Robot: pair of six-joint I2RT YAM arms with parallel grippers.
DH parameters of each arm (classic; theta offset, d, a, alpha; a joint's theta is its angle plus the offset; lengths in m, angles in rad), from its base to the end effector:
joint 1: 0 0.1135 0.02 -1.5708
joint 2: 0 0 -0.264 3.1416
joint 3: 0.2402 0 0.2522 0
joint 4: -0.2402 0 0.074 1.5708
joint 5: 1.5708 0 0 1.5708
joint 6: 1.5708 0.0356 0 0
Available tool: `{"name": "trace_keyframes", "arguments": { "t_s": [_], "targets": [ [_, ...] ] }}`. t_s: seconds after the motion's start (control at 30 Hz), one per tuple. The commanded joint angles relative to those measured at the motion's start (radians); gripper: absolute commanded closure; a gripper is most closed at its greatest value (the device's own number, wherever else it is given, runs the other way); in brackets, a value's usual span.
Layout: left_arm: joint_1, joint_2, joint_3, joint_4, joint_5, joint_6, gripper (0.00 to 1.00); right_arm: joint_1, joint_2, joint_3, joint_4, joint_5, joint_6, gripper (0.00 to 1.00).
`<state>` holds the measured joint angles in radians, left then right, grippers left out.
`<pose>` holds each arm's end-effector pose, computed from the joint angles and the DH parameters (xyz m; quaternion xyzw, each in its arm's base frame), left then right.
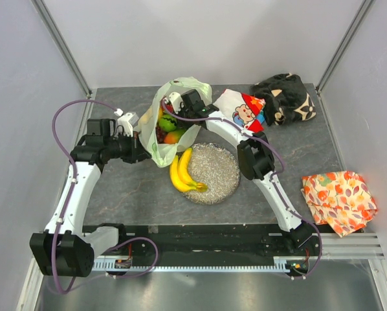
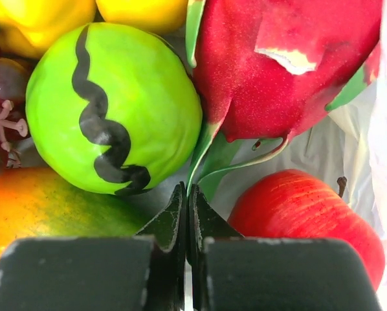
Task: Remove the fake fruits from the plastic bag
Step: Take out the fake fruit from the plastic bag, then place the fake fruit on the plate.
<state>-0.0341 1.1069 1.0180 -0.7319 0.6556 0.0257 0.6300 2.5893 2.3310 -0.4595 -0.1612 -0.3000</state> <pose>0.2200 -0.0292 0.3128 0.1442 0.8770 -0.3010 0.3455 0.4646 0.3458 0.1757 -0.4367 0.7962 0.1400 0.3947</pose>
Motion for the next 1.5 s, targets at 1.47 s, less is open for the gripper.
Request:
{"name": "trace_keyframes", "arguments": {
  "t_s": [1.47],
  "targets": [
    [0.003, 0.128, 0.126, 0.276, -0.09, -0.141, 0.98, 0.08, -1.288, -1.16, -0.165, -0.167, -0.148, 1.0]
  ]
}}
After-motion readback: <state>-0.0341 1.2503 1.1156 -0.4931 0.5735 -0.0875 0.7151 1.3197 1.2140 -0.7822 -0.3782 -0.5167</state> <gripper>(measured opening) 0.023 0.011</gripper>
